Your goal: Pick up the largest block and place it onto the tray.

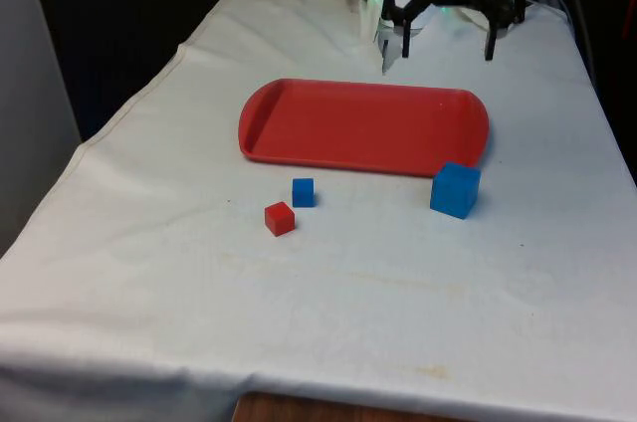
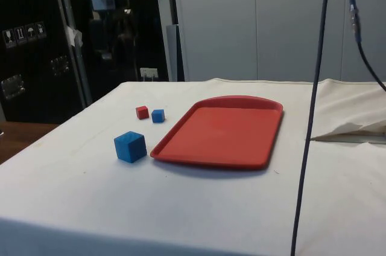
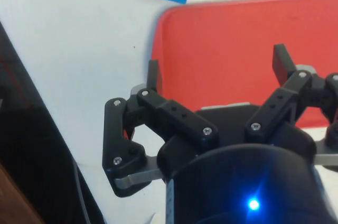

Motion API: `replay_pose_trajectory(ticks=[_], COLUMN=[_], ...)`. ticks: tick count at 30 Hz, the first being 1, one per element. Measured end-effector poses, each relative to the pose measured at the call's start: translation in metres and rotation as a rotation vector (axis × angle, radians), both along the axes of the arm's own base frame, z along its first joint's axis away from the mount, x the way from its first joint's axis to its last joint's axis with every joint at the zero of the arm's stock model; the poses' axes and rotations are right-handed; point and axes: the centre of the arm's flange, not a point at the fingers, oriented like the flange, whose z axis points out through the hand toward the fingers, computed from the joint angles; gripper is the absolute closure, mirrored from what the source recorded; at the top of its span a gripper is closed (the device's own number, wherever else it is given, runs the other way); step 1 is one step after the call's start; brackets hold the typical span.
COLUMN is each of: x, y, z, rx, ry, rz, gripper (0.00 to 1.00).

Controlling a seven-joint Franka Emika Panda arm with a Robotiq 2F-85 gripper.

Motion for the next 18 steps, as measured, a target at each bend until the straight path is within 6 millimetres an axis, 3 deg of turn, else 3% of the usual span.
replay_pose_trajectory(ticks=[9, 18], x=[0.006, 0.006], y=[0.011, 0.023], z=[-0.036, -0.051], rx=[-0.003, -0.009], ry=[-0.001, -0.007], rz=[0.0, 0.005], gripper=[0.0, 0.0])
